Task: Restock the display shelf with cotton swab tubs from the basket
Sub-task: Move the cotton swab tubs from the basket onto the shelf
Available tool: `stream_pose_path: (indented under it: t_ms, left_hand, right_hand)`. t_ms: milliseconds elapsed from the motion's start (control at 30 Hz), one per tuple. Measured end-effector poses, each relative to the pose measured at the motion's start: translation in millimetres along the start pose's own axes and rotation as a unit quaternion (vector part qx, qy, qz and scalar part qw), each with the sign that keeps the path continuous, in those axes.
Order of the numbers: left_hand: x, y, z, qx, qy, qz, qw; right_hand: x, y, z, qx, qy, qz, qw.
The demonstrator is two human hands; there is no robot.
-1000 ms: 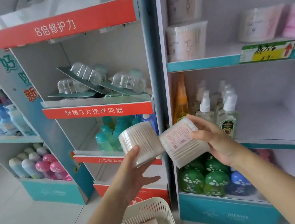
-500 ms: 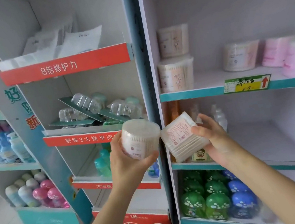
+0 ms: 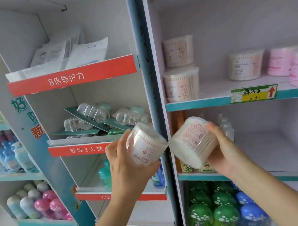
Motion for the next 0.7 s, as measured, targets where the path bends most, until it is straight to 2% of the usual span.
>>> stream_pose_path:
  t_ms: [200, 433, 500, 600, 700]
  left_hand:
    - [1, -15, -26, -0.034, 0.079, -0.013, 0.996]
    - [-1, -26, -52, -0.135, 0.059, -0.055, 0.988]
    - [2, -24, -61, -0.159, 0.04, -0.051, 0.985]
    - [9, -23, -79, -0.188, 0.029, -0.038, 0.981]
    - [17, -22, -92, -0.204, 0.017, -0.034, 0.978]
  right_hand:
    - [-10, 14, 7, 0.018, 0.021, -0.005, 1.0]
    - [-28, 39, 37, 0.008, 0.011, -0.009, 1.0]
    - [-33, 49, 65, -0.029, -0.026, 0.006, 0.999]
    - [-34, 63, 128, -0.139, -0.128, 0.014, 0.982]
    - [-18, 70, 194, -0.217, -0.227, -0.033, 0.949]
Point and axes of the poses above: each hand's wrist, its own x-axis towards the middle knuckle, its own y-axis out of the palm, z = x × y, the point moved 10 cm from there along x, towards the middle knuckle, and after that the axes turned 8 degrees about -y, right-handed, at the moved point
